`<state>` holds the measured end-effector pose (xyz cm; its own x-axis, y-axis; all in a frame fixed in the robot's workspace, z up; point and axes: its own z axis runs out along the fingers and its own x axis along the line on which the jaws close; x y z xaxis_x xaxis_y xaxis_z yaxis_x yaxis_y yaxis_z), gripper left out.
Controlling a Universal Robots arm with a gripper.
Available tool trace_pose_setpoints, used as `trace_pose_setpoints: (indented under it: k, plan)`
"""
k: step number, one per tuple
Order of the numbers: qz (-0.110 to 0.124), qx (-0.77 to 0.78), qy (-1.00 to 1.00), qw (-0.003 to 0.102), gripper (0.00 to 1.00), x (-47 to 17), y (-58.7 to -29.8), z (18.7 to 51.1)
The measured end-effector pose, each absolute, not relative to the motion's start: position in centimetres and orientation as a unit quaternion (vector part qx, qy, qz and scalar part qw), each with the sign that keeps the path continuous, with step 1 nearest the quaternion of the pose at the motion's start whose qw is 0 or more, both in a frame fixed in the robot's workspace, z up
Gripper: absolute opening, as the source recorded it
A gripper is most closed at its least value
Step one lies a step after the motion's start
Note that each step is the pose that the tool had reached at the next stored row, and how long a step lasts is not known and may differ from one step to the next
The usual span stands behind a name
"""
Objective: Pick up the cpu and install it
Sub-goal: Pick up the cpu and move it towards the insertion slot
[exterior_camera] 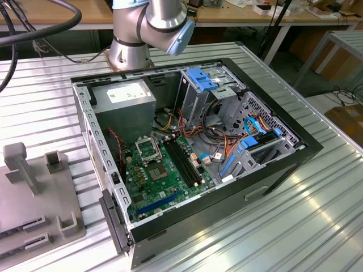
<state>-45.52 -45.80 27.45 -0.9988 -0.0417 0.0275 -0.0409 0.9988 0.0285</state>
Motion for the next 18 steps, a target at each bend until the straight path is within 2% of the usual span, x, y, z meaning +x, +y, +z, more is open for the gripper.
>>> trace_pose_setpoints:
  k: [18]
  plan:
    - [-0.014,0.021,-1.000,0.014,0.45,-45.52,-45.80,28.16]
